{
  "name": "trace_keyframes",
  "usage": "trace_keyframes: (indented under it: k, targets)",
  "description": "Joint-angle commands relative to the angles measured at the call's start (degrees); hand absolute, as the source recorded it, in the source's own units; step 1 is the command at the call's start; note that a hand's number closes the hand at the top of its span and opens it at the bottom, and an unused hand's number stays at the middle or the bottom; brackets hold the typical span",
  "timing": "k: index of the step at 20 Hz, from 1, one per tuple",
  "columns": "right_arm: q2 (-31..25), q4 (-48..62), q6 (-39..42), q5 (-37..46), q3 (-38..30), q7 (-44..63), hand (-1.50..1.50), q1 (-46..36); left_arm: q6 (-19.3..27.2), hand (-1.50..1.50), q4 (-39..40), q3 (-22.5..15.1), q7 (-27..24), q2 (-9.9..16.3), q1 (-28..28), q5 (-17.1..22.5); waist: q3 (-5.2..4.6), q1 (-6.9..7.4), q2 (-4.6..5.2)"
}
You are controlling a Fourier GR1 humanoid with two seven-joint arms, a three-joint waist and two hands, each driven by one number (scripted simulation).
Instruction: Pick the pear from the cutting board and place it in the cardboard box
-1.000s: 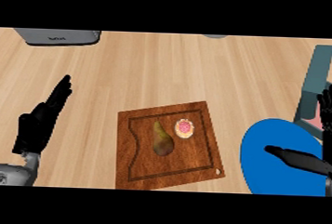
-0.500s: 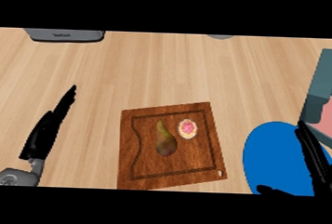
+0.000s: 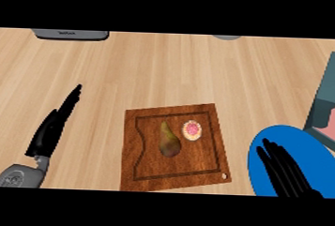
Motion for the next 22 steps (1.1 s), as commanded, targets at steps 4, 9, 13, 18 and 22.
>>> trace_keyframes:
  k: [4,9,13,18,22]
  targets:
    - [8.15,-6.0,17.76,16.21,13.56,25.44,-1.5,-6.93,-0.13,0.0,2.93,-0.26,-1.94,-1.38,-1.2,-1.02,0.05,1.31,0.2]
    - [19.77,-0.24,32.45,20.49,17.06,39.58,-1.5,-19.44,-0.24,0.0,3.45,-1.45,-1.75,-3.28,-2.16,-1.95,0.24,1.78,0.26]
    - [28.03,11.94,32.48,19.52,21.53,47.24,-1.5,-28.24,-2.05,0.0,3.6,0.92,-1.07,-2.07,-3.19,-0.79,0.43,1.87,0.22]
    - [28.31,16.12,32.51,12.59,17.67,50.42,-1.5,-32.46,-2.42,0.0,8.05,1.89,-6.19,-3.32,-2.4,-2.06,0.46,1.2,0.19]
    - [28.38,20.84,29.43,8.1,16.48,50.13,-1.5,-35.57,-3.32,0.0,5.94,2.88,-4.19,-3.41,-3.2,-2.67,0.52,1.06,0.07]
